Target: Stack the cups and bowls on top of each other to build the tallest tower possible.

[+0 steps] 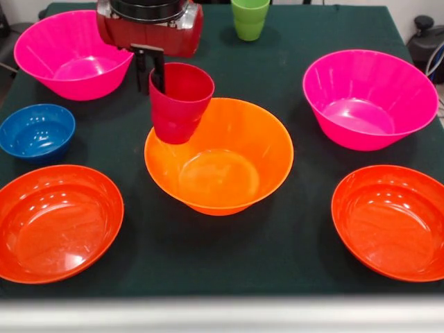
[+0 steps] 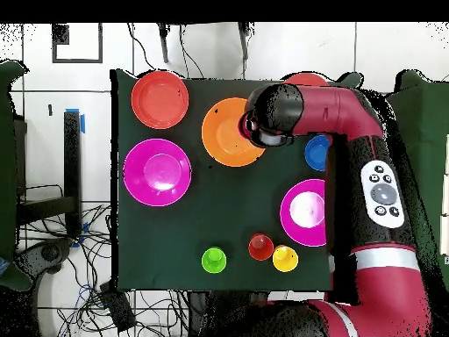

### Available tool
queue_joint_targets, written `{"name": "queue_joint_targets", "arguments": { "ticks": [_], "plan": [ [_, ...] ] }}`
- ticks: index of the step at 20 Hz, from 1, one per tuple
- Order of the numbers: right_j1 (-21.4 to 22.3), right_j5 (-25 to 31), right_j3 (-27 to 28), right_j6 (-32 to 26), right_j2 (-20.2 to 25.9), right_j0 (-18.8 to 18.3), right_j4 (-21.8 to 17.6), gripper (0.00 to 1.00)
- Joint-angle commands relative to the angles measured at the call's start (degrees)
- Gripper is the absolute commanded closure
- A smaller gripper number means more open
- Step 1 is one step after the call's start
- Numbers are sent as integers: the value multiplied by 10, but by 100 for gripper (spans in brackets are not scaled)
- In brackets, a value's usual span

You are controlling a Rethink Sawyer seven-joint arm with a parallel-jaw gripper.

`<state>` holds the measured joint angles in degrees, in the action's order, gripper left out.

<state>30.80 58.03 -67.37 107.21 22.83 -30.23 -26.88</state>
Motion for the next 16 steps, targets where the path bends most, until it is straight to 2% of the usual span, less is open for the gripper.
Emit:
{"name": "queue_joint_targets", "arguments": {
  "ticks": [1, 10, 16],
  "plan": [
    [-51, 24, 29, -172, 45, 26, -42, 100],
    [-41, 19, 6, -145, 35, 48, -39, 100],
    [-34, -10, -14, -122, 31, 57, -35, 100]
  ]
}}
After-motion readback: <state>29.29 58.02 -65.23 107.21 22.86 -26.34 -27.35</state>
